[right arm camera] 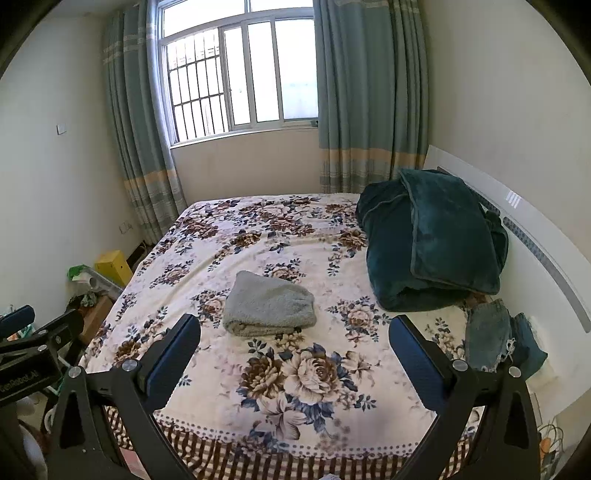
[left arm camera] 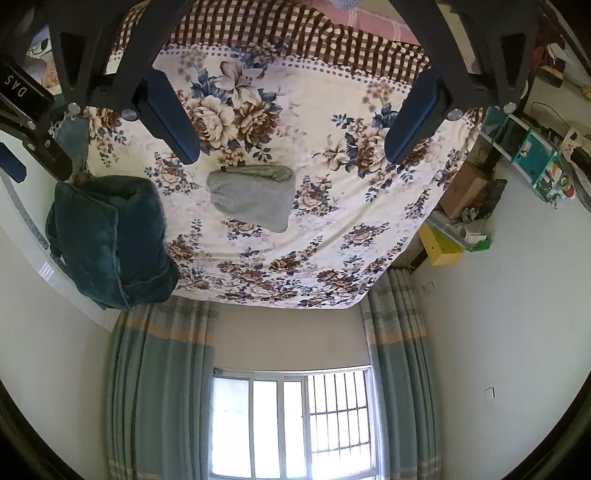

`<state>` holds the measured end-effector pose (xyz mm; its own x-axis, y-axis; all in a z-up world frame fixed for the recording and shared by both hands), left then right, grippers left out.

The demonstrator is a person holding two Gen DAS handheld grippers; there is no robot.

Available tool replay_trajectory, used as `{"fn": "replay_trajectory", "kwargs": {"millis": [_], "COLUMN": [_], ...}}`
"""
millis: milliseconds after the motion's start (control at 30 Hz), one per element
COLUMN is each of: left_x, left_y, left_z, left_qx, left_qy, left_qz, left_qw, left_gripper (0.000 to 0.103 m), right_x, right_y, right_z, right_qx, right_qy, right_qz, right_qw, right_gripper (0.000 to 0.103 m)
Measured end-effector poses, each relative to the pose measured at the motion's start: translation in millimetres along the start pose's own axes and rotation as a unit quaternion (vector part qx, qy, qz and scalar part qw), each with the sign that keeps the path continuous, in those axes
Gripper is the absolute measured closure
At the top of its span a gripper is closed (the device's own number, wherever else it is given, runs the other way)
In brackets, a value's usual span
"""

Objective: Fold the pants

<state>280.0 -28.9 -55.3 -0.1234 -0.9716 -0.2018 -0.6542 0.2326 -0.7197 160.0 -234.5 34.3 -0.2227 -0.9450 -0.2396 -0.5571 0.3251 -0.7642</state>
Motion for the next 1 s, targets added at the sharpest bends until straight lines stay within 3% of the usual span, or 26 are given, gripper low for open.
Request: {"fn": "replay_trajectory", "kwargs": {"millis": [567,1000], "left_x": [-5.8,-9.1], "left_y": [7.2,9.2], "left_z": [-1.7,-1.8], "left_qx": [0.001,0.005], "left_qy": [-0.003,-0.001], "left_qz": [0.007,0.014], "left_qw": [1.0,0.9999], "left_gripper": [0.001,0.001], "right_x": [-3.0,-11.7], "right_y": [9.5,8.7], "right_z": [12.8,15.5], "right_qx": [-0.026,-0.02], "right_qy": [-0.007,-0.009], "right_qz": [0.005,0.002], "right_qw": [1.0,1.0], "right_gripper": [0.0,0.0]}}
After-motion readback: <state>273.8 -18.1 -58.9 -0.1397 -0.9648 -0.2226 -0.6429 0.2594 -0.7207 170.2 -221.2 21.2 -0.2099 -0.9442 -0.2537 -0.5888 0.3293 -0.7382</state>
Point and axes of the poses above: each gripper's, at about its wrist camera, not at the fingertips, and z roughly the way its jaws point, x to its right, y to its underside, the point moved 3 cm from there along z, roughly the way its jaws point, and after that the axes turned 12 degrees about z, right-handed, at the moved point
